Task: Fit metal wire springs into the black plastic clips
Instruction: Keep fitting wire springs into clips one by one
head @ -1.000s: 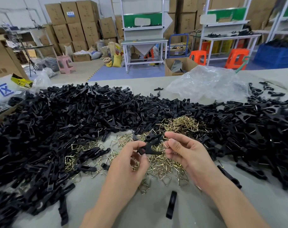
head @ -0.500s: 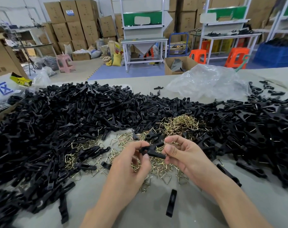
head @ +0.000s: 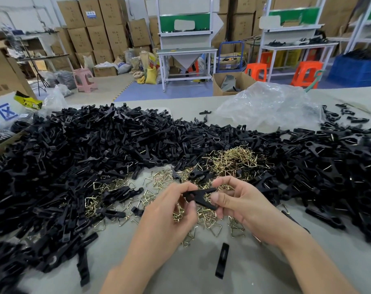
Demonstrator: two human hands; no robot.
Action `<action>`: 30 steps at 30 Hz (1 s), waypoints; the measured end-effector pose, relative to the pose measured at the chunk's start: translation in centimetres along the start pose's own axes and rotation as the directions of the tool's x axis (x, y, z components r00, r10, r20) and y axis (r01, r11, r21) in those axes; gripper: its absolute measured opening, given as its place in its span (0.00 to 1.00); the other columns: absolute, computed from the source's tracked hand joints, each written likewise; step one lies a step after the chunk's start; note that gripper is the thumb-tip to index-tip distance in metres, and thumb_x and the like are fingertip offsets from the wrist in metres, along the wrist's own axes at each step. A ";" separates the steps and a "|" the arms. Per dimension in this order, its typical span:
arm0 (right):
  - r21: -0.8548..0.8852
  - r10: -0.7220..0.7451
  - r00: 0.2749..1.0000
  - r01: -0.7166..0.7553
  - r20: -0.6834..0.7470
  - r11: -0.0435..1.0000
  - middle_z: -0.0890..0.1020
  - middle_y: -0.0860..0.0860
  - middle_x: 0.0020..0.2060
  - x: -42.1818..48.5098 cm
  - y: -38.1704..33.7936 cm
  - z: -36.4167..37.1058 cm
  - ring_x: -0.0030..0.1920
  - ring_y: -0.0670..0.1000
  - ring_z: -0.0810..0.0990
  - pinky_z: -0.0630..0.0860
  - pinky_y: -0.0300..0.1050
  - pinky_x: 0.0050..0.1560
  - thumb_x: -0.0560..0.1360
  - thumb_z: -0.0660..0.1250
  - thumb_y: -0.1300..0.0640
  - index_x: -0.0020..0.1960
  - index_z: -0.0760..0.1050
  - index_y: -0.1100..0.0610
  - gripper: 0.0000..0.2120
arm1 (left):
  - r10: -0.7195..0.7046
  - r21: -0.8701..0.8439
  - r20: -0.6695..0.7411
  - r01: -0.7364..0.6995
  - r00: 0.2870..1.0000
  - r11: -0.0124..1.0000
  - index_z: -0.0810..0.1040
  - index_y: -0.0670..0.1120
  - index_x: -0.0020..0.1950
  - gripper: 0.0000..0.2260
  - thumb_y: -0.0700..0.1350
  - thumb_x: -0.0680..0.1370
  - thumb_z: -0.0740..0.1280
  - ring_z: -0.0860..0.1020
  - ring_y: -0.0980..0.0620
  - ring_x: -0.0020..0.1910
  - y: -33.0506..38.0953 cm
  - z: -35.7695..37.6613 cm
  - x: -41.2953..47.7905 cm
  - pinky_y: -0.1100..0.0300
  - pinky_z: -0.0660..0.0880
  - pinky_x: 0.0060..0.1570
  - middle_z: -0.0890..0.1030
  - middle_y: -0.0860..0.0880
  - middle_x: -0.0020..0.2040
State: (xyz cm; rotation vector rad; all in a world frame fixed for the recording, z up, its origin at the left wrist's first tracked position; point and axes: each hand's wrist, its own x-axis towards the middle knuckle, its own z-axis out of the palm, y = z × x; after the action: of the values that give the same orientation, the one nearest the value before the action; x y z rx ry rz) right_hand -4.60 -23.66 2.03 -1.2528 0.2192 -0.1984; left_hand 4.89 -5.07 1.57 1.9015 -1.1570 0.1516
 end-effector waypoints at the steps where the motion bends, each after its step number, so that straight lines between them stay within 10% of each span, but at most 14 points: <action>1: -0.003 0.001 1.000 -0.001 0.003 1.000 0.82 0.60 0.40 0.0 0.0 -0.1 0.32 0.52 0.80 0.80 0.42 0.36 0.64 0.82 0.56 0.54 0.79 0.58 0.21 | 0.003 0.003 0.003 -0.003 1.000 1.000 0.71 0.63 0.60 0.11 0.54 0.77 0.61 0.78 0.54 0.45 0.1 -0.1 0.0 0.61 0.75 0.46 0.78 0.61 0.49; 15: 0.069 0.006 0.998 -0.010 0.058 0.998 0.81 0.58 0.40 0.0 0.2 -0.2 0.36 0.51 0.80 0.80 0.42 0.39 0.69 0.80 0.56 0.52 0.85 0.54 0.12 | -0.047 -0.137 0.048 0.053 0.998 0.989 0.74 0.62 0.59 0.10 0.56 0.78 0.62 0.79 0.53 0.45 0.0 0.2 0.0 0.59 0.78 0.42 0.80 0.58 0.48; 22: 0.131 -0.030 0.981 0.005 0.191 0.991 0.79 0.61 0.66 -0.2 0.9 2.0 0.67 0.60 0.78 0.72 0.63 0.70 0.80 0.65 0.44 0.67 0.78 0.57 0.22 | -0.099 -0.359 0.023 0.101 0.995 0.928 0.76 0.61 0.59 0.11 0.55 0.77 0.63 0.83 0.48 0.44 1.1 0.8 0.1 0.52 0.80 0.44 0.84 0.55 0.50; 30: 0.389 -0.044 0.910 -0.133 0.413 0.912 0.72 0.62 0.73 -0.6 0.9 2.6 0.69 0.59 0.75 0.72 0.58 0.70 0.79 0.68 0.46 0.74 0.71 0.57 0.28 | -0.096 -0.436 0.088 0.125 0.991 0.891 0.77 0.61 0.61 0.11 0.56 0.79 0.66 0.83 0.50 0.48 2.2 2.5 -0.4 0.53 0.80 0.49 0.84 0.53 0.48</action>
State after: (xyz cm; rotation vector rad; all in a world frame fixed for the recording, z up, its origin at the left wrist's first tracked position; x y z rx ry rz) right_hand -4.44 -20.86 1.97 -0.8410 -0.1592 0.0670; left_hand 2.19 -7.00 1.22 1.5674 -1.0177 -0.2223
